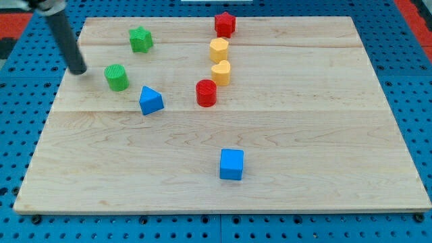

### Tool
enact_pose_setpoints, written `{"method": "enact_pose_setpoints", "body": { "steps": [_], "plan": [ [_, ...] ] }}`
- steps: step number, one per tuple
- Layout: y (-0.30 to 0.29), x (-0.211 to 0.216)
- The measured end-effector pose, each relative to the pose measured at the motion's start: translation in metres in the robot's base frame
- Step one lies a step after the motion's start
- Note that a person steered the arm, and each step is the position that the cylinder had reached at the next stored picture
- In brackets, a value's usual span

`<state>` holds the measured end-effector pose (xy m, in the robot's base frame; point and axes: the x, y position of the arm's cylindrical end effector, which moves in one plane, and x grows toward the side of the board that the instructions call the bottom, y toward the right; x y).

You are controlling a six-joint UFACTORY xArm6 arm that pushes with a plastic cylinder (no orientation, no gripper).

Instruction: Push the red star down and a bit left

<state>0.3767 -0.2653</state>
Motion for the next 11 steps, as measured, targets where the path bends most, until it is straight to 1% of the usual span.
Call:
{"method": "enact_pose_setpoints", "body": {
  "steps": [1, 2, 3, 4, 5, 6, 7, 8, 9, 10, 11],
  "plan": [
    [0.033, 0.036],
    [0.094, 0.019],
    [0.092, -0.007],
    [0.152, -0.017],
    [0.175, -0.070],
    [0.204, -0.141],
    [0.230, -0.183],
    [0.256, -0.183],
    [0.338, -0.183],
    [0.392, -0.184],
    [0.423, -0.164]
  ]
}}
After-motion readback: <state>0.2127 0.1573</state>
